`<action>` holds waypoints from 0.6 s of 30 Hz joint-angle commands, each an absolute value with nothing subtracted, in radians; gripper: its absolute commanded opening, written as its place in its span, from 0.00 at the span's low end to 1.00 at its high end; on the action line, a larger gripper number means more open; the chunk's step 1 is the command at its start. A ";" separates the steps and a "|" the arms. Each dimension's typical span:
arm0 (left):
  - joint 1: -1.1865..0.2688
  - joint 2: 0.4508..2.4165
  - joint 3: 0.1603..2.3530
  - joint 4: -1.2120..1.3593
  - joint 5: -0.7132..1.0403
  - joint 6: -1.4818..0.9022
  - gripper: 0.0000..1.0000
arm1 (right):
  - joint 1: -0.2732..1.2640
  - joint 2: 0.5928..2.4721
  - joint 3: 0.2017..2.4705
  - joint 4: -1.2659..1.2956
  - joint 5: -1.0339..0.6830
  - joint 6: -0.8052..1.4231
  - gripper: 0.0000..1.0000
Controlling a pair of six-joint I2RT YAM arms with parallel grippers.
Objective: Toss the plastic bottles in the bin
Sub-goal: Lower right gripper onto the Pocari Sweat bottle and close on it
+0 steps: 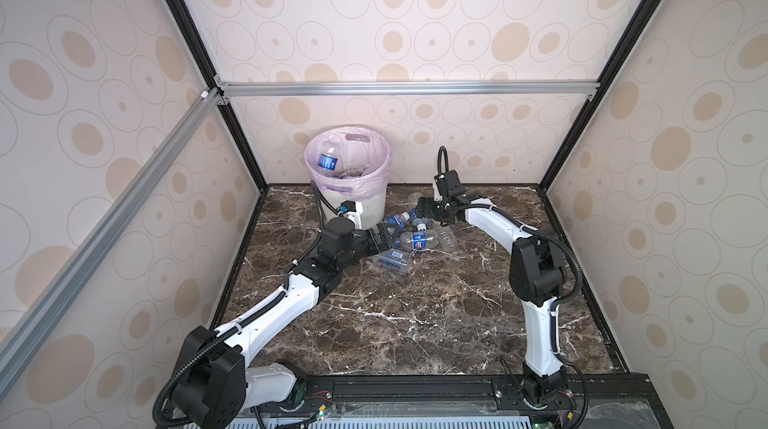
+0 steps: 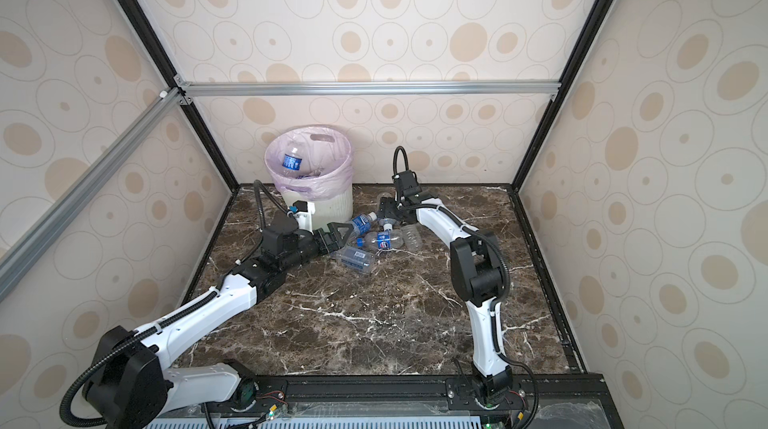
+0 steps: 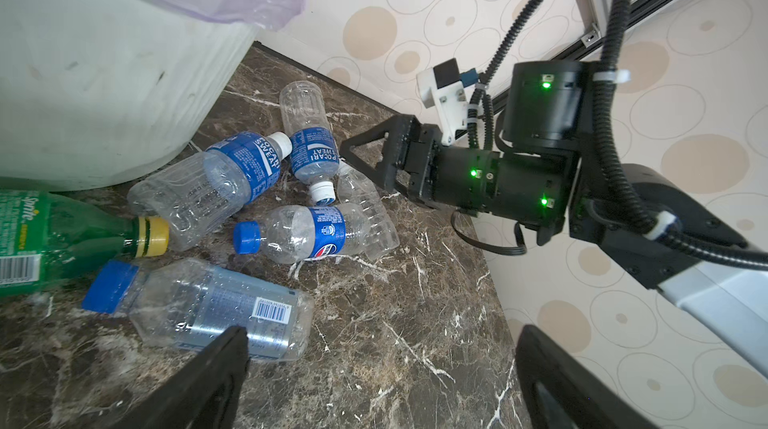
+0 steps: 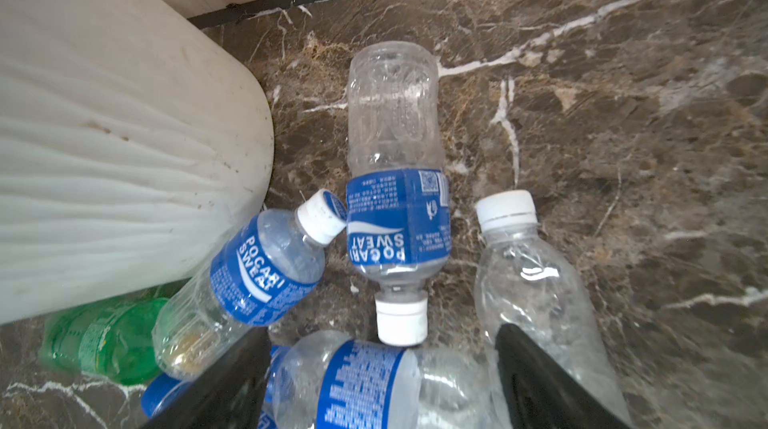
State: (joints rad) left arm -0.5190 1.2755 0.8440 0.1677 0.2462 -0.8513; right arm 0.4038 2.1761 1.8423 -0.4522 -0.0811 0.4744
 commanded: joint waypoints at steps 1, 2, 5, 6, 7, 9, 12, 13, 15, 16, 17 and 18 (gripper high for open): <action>-0.523 1.309 0.849 0.220 0.269 -0.877 0.99 | 0.399 2.250 1.926 -0.503 -0.084 0.486 0.85; -0.523 1.320 0.848 0.228 0.274 -0.881 0.99 | 0.398 2.272 1.951 -0.509 -0.087 0.488 0.84; -0.523 1.349 0.851 0.248 0.289 -0.885 0.99 | 0.397 2.325 2.005 -0.520 -0.098 0.491 0.81; -0.523 1.360 0.853 0.253 0.291 -0.886 0.99 | 0.398 2.340 2.019 -0.522 -0.104 0.493 0.79; -0.523 1.369 0.853 0.258 0.294 -0.887 0.99 | 0.398 2.352 2.034 -0.524 -0.105 0.494 0.79; -0.522 1.391 0.856 0.275 0.306 -0.892 0.99 | 0.398 2.380 2.065 -0.535 -0.107 0.497 0.77; -0.523 1.412 0.858 0.301 0.320 -0.901 0.99 | 0.397 2.413 2.103 -0.549 -0.114 0.506 0.74; -0.523 1.414 0.858 0.307 0.322 -0.901 0.99 | 0.396 2.422 2.111 -0.550 -0.119 0.510 0.73; -0.522 1.421 0.858 0.313 0.323 -0.901 0.99 | 0.397 2.439 2.125 -0.553 -0.132 0.521 0.71; -0.522 1.422 0.858 0.312 0.322 -0.898 0.99 | 0.396 2.446 2.130 -0.555 -0.136 0.523 0.71; -0.521 1.423 0.858 0.311 0.324 -0.896 0.99 | 0.396 2.453 2.136 -0.561 -0.137 0.526 0.70; -0.521 1.421 0.856 0.309 0.323 -0.895 0.99 | 0.396 2.459 2.141 -0.564 -0.137 0.529 0.69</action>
State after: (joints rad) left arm -0.5190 1.4231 0.8436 0.2626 0.3122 -0.8829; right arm 0.3981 2.4248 2.1040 -0.5240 -0.1238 0.5060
